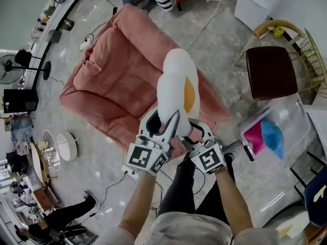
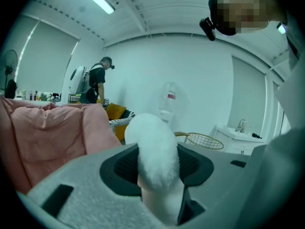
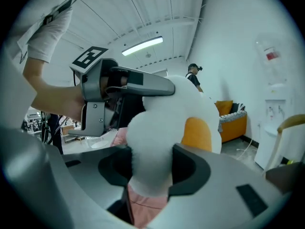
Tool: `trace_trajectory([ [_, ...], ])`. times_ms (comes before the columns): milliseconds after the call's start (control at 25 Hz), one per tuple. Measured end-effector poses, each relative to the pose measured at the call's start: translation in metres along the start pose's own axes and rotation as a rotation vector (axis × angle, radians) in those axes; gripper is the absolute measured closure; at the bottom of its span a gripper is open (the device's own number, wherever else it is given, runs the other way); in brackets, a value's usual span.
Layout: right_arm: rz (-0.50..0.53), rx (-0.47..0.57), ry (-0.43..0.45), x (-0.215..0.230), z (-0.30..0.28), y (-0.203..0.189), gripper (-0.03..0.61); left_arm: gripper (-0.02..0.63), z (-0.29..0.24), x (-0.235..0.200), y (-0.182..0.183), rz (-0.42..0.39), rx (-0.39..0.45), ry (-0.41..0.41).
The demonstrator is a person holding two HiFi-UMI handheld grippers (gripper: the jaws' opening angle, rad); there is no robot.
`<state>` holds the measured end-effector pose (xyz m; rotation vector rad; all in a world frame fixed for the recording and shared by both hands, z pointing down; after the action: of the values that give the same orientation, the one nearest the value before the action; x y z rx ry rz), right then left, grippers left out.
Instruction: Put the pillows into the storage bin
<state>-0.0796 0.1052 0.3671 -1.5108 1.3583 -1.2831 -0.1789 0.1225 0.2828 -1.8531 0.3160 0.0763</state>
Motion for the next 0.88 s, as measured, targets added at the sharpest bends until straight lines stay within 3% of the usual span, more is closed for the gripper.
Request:
trace_trajectory([
  [160,-0.013,0.011,-0.092,0.026,0.048,0.002,0.397,0.428,-0.030,0.050,0.007,-0.022,-0.019,-0.087],
  [400,-0.059,-0.001,-0.255,0.066,0.143,-0.030,0.399,0.428,-0.083,0.147,-0.018,-0.048,-0.089,-0.255],
  [880,-0.116,-0.143,-0.570,0.117,0.359,-0.148,0.399,0.426,-0.169,0.363,-0.136,-0.077,-0.300,-0.591],
])
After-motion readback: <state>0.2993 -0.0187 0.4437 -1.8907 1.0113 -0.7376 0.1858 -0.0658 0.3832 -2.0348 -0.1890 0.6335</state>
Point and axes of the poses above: the fingertips, and each gripper's own axes: z backward along the fingers, x to its right, y out of its top, the point moved 6 cm from there along z, backward along the fingers, and after that the axes turned 1 degree about x, right-handed, at the moved point
